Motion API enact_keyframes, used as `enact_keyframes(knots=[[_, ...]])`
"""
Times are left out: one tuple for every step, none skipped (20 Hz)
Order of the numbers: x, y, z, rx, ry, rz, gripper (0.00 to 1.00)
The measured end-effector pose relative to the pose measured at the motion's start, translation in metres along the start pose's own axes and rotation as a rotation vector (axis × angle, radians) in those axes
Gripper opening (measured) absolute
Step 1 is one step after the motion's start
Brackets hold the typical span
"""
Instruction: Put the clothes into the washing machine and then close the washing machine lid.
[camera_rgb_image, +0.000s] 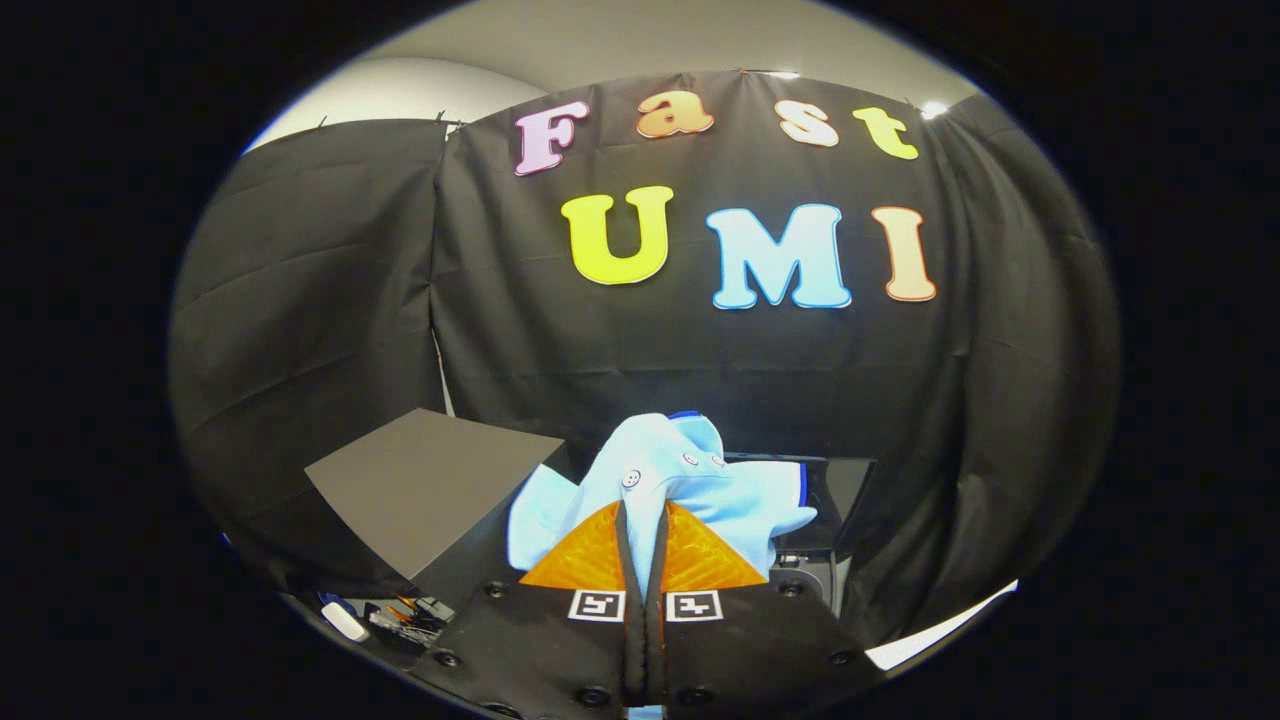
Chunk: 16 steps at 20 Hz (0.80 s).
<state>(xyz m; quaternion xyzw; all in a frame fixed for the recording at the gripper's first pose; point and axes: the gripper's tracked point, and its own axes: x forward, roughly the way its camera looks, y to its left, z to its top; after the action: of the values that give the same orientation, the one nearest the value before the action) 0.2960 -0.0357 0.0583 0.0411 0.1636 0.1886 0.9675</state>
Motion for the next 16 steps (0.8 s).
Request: enact_keyframes(knots=[[-0.001,-0.003,-0.004,0.004,0.007,-0.006,0.01],[-0.001,-0.008,-0.007,0.006,0.011,-0.016,0.01],[0.001,-0.012,-0.011,0.007,0.017,-0.022,0.01],[0.003,-0.014,-0.014,0.009,0.024,-0.026,0.01],[0.005,-0.018,-0.019,0.009,0.031,-0.032,0.01],[0.007,-0.021,-0.023,0.008,0.039,-0.040,0.01],[0.012,-0.023,-0.028,0.011,0.048,-0.044,0.01],[0.017,-0.026,-0.032,0.016,0.055,-0.045,0.01],[0.020,-0.028,-0.038,0.023,0.065,-0.045,0.01],[0.024,-0.029,-0.043,0.030,0.075,-0.045,0.01],[0.028,-0.030,-0.049,0.034,0.084,-0.045,0.01],[0.032,-0.030,-0.055,0.037,0.097,-0.046,0.01],[0.036,-0.031,-0.062,0.040,0.107,-0.047,0.01],[0.041,-0.031,-0.067,0.041,0.120,-0.047,0.01],[0.046,-0.032,-0.074,0.038,0.131,-0.049,0.01],[0.051,-0.032,-0.080,0.033,0.145,-0.052,0.01]])
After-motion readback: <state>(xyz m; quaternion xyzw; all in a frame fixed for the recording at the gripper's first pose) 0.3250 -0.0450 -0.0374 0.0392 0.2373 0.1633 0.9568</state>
